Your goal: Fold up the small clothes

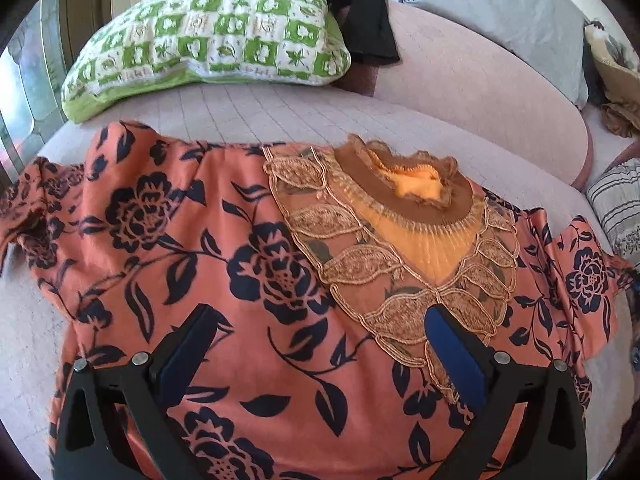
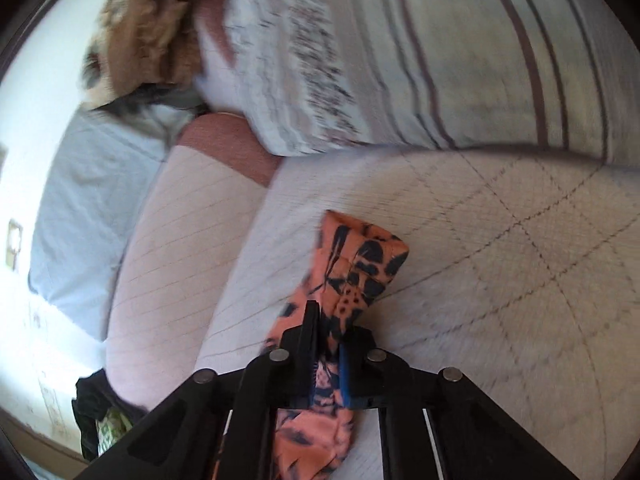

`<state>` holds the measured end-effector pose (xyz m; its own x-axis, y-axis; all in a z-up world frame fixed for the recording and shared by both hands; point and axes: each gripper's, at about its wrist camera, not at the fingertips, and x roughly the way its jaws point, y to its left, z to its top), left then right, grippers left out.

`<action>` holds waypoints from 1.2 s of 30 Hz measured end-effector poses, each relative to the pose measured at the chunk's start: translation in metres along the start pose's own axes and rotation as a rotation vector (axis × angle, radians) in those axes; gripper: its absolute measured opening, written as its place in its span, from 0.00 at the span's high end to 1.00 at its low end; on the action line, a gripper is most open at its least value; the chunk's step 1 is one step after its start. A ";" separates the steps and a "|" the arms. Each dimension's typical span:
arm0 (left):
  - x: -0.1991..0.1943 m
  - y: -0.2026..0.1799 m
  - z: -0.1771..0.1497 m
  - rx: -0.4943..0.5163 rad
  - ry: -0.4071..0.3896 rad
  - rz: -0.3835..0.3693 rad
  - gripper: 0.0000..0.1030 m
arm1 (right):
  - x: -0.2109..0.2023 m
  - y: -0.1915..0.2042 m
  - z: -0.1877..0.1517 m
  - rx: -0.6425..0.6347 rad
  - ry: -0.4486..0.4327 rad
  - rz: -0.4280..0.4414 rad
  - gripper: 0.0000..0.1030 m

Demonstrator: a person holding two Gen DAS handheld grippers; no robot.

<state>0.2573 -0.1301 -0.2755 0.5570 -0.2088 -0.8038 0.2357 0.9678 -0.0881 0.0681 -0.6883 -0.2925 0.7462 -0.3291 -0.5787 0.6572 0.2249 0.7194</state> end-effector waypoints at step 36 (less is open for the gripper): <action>-0.025 0.073 0.030 -0.085 -0.007 -0.005 0.00 | -0.112 0.170 -0.386 -0.840 0.594 0.440 0.12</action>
<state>0.2849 -0.0582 -0.2445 0.5618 -0.2147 -0.7989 0.1701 0.9751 -0.1424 0.1379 -0.2593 -0.2535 0.7163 0.3711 -0.5909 0.0194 0.8359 0.5485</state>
